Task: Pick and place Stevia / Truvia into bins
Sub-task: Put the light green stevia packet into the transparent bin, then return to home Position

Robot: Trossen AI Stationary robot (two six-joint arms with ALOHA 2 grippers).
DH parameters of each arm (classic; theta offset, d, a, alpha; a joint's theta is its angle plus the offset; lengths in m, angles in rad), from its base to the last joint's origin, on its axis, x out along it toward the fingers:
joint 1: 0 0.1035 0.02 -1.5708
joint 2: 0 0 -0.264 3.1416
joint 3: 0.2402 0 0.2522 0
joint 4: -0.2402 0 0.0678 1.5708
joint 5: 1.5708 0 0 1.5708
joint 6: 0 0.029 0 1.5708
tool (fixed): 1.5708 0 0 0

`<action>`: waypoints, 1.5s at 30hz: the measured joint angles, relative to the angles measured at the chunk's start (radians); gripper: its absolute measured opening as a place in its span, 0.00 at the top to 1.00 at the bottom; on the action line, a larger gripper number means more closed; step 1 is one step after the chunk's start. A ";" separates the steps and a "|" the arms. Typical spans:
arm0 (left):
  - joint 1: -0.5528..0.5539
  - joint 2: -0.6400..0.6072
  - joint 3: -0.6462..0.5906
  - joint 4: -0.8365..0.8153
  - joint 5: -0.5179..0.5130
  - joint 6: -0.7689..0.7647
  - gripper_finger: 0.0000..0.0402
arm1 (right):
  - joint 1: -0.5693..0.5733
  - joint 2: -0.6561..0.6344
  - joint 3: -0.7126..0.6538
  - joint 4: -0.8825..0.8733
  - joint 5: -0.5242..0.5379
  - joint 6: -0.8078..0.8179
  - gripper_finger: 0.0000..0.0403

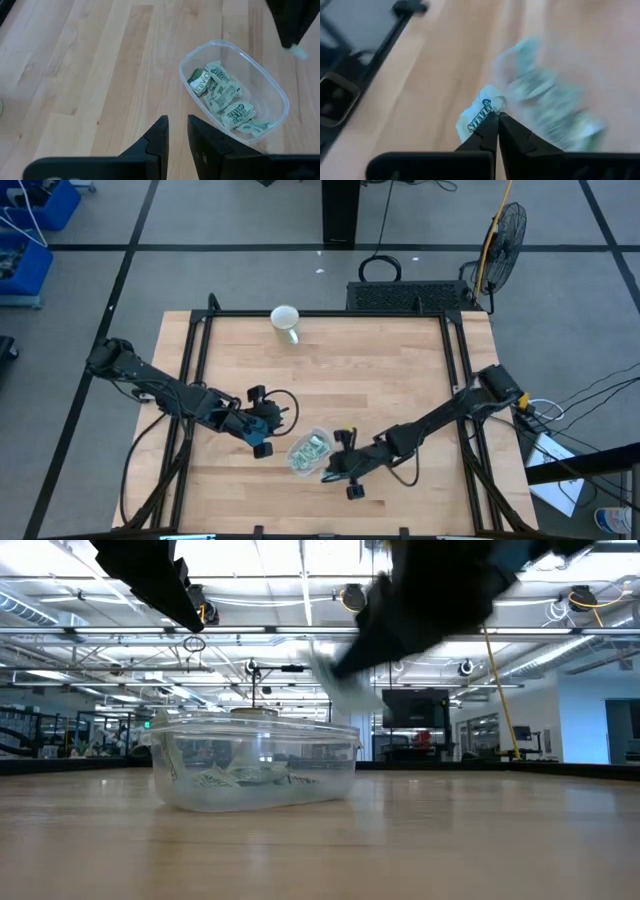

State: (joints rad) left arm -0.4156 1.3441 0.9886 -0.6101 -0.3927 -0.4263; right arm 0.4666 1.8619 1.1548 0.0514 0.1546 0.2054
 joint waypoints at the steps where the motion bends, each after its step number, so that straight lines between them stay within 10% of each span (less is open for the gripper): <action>1: 0.000 0.000 0.000 0.000 0.000 0.000 0.81 | -0.002 -0.020 0.000 0.002 0.036 -0.024 1.00; 8: 0.000 0.000 0.000 0.007 0.000 0.000 0.81 | -0.093 -0.064 0.000 0.021 0.155 -0.086 1.00; 29: 0.003 -0.002 0.000 0.003 -0.019 0.079 0.81 | -0.183 -0.030 -0.002 0.030 -0.047 -0.188 0.71; 45: -0.026 -0.465 0.000 -0.568 -0.138 -0.144 0.81 | -0.178 -0.610 0.000 -0.546 0.052 0.035 0.72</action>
State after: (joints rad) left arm -0.4413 0.8794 0.9886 -1.1781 -0.5311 -0.5701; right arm 0.2886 1.2522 1.1545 -0.4942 0.2064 0.2399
